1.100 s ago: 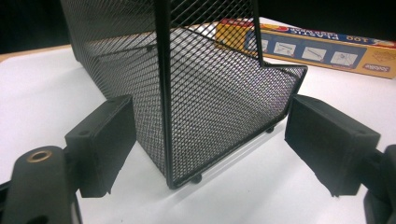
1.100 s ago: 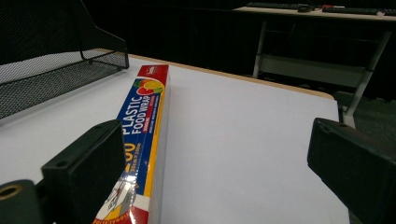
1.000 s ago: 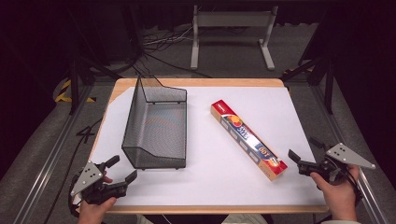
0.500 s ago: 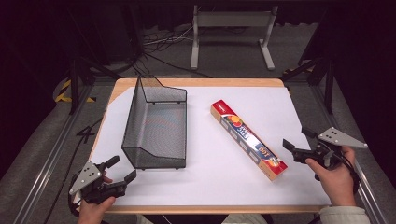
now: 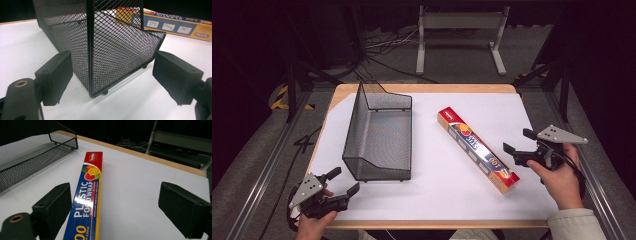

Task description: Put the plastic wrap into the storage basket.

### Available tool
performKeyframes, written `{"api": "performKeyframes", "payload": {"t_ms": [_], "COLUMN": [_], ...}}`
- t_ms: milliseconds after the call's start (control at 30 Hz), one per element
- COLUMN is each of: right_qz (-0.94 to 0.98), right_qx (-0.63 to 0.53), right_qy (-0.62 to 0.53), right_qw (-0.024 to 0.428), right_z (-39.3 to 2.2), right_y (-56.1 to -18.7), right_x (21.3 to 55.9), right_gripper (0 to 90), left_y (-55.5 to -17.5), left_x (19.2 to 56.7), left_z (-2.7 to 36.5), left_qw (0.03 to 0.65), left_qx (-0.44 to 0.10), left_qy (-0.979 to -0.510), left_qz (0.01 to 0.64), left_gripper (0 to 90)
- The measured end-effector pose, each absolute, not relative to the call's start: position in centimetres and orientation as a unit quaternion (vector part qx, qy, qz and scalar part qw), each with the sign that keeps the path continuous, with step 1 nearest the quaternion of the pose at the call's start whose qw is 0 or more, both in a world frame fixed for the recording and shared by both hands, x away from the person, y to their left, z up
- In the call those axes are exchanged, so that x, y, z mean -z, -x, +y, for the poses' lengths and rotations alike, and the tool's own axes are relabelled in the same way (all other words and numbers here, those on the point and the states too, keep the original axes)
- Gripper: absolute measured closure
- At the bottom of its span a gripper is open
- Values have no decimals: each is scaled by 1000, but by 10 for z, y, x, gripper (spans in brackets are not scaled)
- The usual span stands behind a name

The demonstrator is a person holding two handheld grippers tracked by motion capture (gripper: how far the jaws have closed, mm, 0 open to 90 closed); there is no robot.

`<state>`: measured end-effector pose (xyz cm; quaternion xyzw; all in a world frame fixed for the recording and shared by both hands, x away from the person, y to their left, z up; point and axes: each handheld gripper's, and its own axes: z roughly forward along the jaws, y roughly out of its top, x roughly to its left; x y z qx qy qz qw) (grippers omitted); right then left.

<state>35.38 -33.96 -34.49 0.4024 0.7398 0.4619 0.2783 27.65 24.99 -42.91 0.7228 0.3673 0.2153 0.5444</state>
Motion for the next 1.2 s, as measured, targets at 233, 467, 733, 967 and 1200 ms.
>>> {"api": "performKeyframes", "payload": {"t_ms": [233, 467, 733, 967, 1200], "right_qz": [766, 766, 780, 797, 788], "right_qx": [-427, -418, -407, -387, -372], "right_qy": [-397, -415, -415, -409, -455], "right_qw": [272, 259, 234, 219, 182], "right_z": [-320, -309, -294, -281, -276], "right_y": [-370, -386, -400, -409, -415], "right_x": [340, 341, 344, 350, 360], "right_gripper": [149, 210, 221, 203, 185], "left_y": [-276, -276, -276, -276, -276], "left_x": [429, 429, 430, 430, 431], "left_z": [249, 250, 250, 249, 250], "left_qw": [543, 544, 546, 546, 546], "left_qx": [-216, -219, -215, -216, -215], "left_qy": [-724, -722, -724, -724, -724], "left_qz": [367, 368, 364, 361, 363], "left_gripper": [175, 179, 179, 178, 179]}}
